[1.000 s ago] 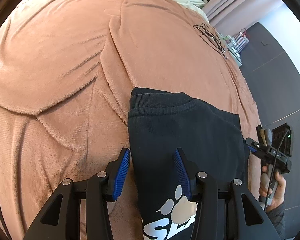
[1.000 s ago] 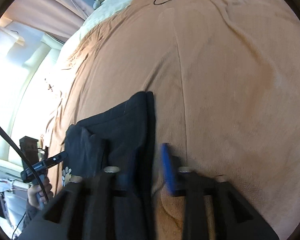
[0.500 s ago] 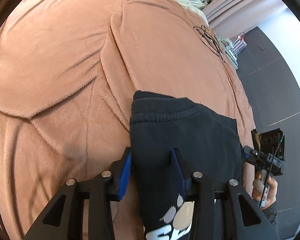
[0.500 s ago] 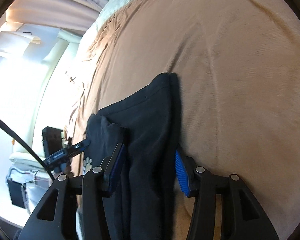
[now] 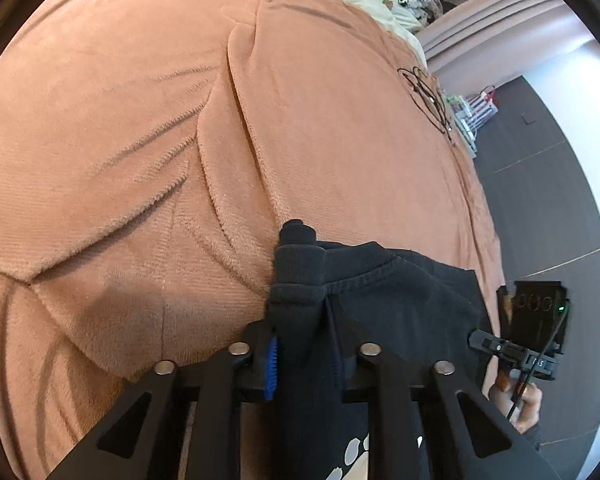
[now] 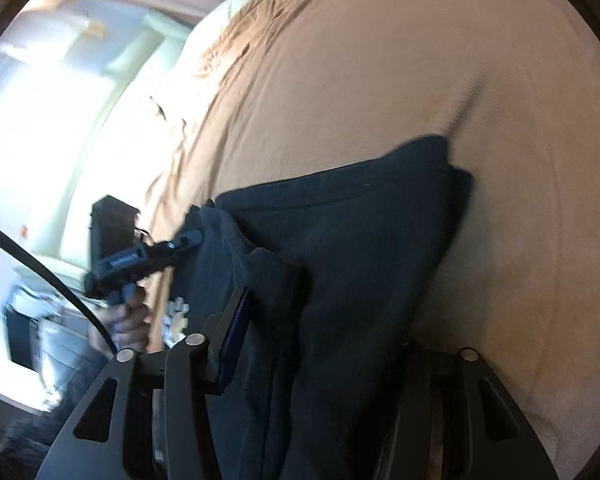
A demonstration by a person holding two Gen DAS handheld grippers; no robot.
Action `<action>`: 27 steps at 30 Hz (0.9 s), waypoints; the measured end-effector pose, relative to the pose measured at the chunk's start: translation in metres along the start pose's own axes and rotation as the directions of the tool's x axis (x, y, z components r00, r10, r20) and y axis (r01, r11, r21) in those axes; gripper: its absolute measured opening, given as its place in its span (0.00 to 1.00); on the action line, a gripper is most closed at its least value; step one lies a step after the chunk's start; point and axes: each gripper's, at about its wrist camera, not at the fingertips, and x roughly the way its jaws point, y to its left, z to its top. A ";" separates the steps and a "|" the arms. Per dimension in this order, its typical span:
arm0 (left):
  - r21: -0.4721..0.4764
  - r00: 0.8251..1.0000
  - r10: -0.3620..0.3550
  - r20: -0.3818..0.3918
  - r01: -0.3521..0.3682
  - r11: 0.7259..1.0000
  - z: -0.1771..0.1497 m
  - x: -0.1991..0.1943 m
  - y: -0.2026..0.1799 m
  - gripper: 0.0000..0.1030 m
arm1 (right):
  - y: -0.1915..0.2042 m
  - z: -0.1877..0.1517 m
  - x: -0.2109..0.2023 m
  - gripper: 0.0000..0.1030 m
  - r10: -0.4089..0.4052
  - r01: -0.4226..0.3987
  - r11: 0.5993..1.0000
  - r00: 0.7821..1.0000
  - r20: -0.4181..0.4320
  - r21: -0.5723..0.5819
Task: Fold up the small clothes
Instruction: 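Lift the folded black shirt off the bed with both tools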
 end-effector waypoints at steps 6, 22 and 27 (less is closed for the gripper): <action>0.027 0.999 -0.009 0.034 0.008 1.000 0.000 -0.022 -0.015 0.10 | 0.018 -0.001 -0.011 0.13 -0.120 0.121 0.991 0.992 0.025 -0.053; 0.182 0.976 -0.127 0.178 0.094 0.979 -0.024 -0.144 -0.098 0.09 | 0.124 -0.051 -0.103 0.12 -0.155 0.204 0.965 0.950 0.271 -0.164; 0.245 0.957 -0.178 0.229 0.120 0.962 -0.048 -0.188 -0.138 0.08 | 0.161 -0.091 -0.149 0.11 -0.149 0.227 0.956 0.920 0.363 -0.184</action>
